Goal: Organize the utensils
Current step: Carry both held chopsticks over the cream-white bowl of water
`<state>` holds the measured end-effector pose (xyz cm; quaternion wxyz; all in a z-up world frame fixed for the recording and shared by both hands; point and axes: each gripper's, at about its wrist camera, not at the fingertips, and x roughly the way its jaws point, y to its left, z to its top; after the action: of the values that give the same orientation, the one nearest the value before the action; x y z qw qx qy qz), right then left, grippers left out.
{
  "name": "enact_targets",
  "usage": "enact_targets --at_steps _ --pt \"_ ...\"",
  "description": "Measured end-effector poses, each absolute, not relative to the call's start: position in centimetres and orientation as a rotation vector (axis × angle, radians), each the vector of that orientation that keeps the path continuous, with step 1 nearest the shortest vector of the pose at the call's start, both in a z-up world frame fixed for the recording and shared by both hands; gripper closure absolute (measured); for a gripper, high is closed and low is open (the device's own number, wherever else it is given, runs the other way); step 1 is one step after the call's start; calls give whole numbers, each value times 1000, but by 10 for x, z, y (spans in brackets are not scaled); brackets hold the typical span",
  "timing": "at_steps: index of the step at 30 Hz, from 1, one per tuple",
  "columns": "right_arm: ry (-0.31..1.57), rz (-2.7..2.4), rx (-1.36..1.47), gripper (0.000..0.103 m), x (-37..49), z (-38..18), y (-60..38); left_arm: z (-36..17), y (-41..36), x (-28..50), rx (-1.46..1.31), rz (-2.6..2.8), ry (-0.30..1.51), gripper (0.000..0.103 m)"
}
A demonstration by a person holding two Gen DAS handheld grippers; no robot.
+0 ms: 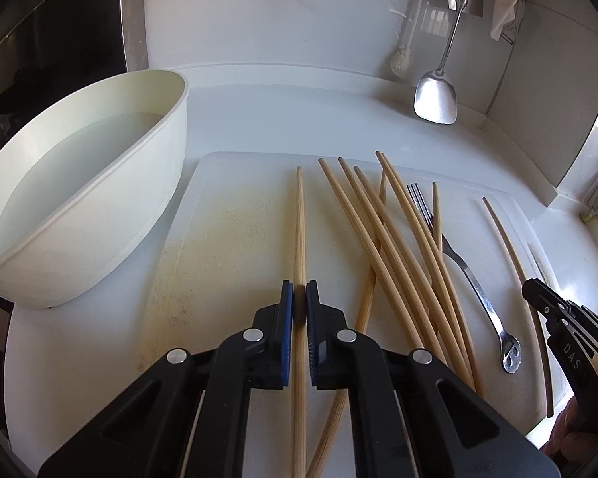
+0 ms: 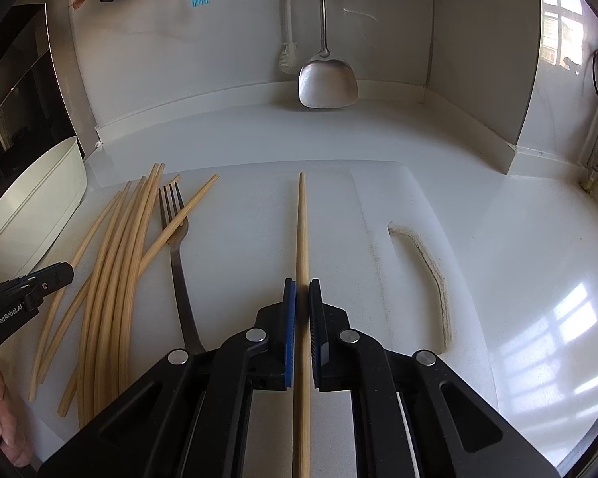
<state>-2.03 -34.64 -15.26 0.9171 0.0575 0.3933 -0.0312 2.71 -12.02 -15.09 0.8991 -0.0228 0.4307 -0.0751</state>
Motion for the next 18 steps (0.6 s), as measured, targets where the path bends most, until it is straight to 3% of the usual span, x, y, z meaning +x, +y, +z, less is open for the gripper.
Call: enact_targets --at_steps 8,18 --pt "796 -39 128 96 -33 -121 -345 -116 -112 11 -100 -169 891 96" --pt "758 72 107 96 -47 -48 -319 -35 -76 -18 -138 -95 852 96"
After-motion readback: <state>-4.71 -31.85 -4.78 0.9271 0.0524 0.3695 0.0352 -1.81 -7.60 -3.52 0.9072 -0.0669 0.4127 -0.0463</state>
